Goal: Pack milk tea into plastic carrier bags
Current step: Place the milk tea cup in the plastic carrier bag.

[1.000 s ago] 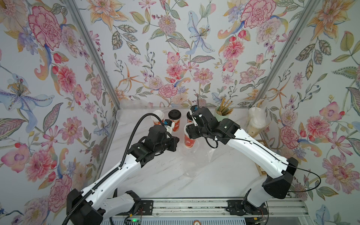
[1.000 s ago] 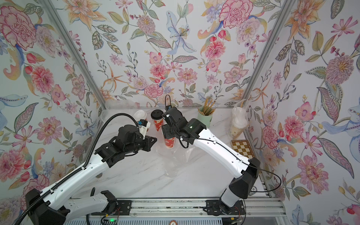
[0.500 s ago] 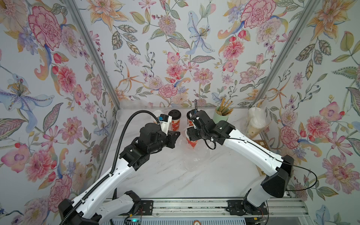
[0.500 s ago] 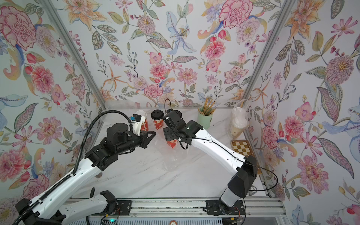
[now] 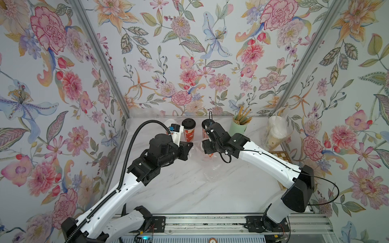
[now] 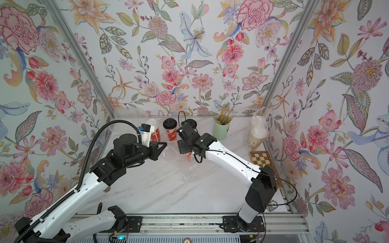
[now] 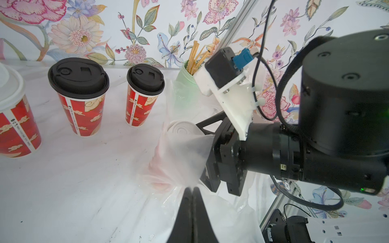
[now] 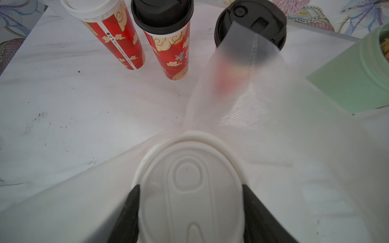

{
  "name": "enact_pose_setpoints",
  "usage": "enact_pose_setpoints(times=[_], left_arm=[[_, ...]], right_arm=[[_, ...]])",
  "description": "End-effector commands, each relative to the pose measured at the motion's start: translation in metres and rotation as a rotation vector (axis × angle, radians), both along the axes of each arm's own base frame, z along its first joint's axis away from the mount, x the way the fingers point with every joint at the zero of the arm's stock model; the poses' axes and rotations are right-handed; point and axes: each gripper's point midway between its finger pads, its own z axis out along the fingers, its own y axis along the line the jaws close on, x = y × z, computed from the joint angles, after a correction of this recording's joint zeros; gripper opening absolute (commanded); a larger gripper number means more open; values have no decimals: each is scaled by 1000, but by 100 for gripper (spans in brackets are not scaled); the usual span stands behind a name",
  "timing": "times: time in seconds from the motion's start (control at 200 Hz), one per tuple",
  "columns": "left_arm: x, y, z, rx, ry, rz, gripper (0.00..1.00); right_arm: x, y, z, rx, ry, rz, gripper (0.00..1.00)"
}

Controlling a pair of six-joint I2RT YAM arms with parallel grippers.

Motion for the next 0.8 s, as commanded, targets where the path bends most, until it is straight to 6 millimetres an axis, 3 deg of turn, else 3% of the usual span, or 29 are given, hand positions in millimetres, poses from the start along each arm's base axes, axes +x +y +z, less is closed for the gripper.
enact_pose_setpoints(times=[0.0, 0.175, 0.355, 0.5, 0.796], left_arm=[[8, 5, -24, 55, 33, 25, 0], [12, 2, -49, 111, 85, 15, 0], [15, 1, -65, 152, 120, 14, 0], [17, -2, -73, 167, 140, 5, 0], [20, 3, -87, 221, 173, 27, 1]], right_arm=[[9, -8, -19, -31, -1, -58, 55], [5, -9, -29, -28, 22, -79, 64], [1, -7, -22, 6, 27, -82, 78], [0, -7, 0, 50, -1, -83, 86], [-3, -8, 51, 146, -40, -44, 84]])
